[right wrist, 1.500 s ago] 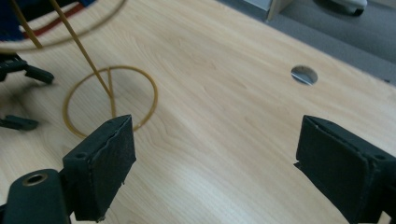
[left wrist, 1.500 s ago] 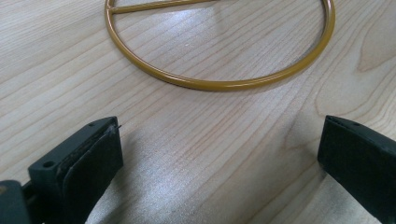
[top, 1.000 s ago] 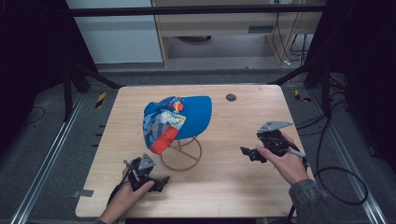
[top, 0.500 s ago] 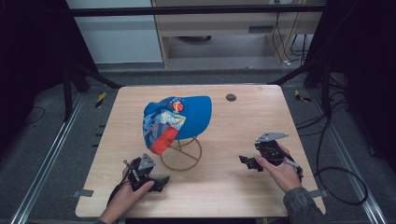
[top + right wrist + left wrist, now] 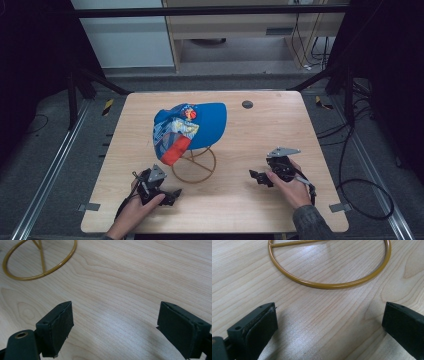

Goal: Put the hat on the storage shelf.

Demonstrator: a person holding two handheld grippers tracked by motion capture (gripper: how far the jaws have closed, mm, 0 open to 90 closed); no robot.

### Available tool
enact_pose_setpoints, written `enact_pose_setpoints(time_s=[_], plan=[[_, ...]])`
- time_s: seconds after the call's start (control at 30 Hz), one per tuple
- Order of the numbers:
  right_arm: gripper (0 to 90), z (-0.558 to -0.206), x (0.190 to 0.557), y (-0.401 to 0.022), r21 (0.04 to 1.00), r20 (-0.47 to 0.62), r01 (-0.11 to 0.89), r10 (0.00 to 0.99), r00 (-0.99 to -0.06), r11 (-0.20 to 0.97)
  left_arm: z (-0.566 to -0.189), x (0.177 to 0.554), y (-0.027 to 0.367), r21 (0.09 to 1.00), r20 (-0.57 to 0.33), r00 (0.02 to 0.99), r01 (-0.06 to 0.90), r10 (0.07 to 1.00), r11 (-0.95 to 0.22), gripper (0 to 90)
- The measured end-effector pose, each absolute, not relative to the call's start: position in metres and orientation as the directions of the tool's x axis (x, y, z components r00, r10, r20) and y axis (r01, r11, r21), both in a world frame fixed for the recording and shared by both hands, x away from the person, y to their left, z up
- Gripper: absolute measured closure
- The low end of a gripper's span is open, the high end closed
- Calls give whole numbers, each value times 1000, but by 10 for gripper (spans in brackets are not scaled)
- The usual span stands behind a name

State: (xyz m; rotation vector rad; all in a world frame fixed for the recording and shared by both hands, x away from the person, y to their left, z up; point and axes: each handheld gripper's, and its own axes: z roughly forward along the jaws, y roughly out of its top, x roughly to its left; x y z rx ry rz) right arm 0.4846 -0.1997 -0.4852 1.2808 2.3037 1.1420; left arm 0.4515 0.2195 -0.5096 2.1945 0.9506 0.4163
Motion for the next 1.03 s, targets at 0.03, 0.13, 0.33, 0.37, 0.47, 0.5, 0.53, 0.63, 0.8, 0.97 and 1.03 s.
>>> enact_pose_setpoints(time_s=[0.03, 0.13, 0.33, 0.37, 0.47, 0.5, 0.53, 0.63, 0.8, 0.97, 1.03], plan=[[132, -487, 485, -199, 743, 139, 602, 812, -567, 293, -510, 451, 220, 710, 16, 679, 509, 734, -486, 0], [121, -493, 485, -197, 733, 130, 609, 816, -564, 304, -510, 451, 220, 710, 16, 679, 509, 734, -487, 0], [109, -500, 483, -194, 722, 119, 618, 823, -555, 312, -510, 451, 220, 710, 16, 679, 509, 734, -487, 0], [107, -502, 482, -194, 718, 114, 619, 823, -556, 318, -510, 451, 220, 710, 16, 679, 509, 734, -487, 0], [102, -506, 480, -191, 720, 88, 608, 824, -559, 336, -510, 451, 220, 710, 16, 679, 509, 734, -486, 0], [100, -506, 479, -191, 719, 85, 609, 828, -554, 334, -510, 451, 220, 710, 16, 679, 509, 734, -487, 0], [96, -507, 478, -190, 721, 81, 607, 829, -554, 335, -510, 451, 220, 710, 16, 679, 509, 734, -486, 0], [84, -509, 476, -188, 729, 36, 581, 826, -562, 363, -510, 451, 220, 710, 16, 679, 509, 734, -486, 0], [72, -512, 472, -183, 734, -8, 562, 832, -555, 382, -510, 451, 219, 710, 16, 679, 509, 734, -486, 0], [70, -512, 469, -186, 734, -10, 576, 853, -522, 360, -510, 451, 220, 710, 16, 679, 509, 734, -487, 0], [65, -512, 469, -188, 733, -5, 587, 866, -500, 343, -510, 451, 220, 710, 16, 679, 509, 734, -487, 0]])
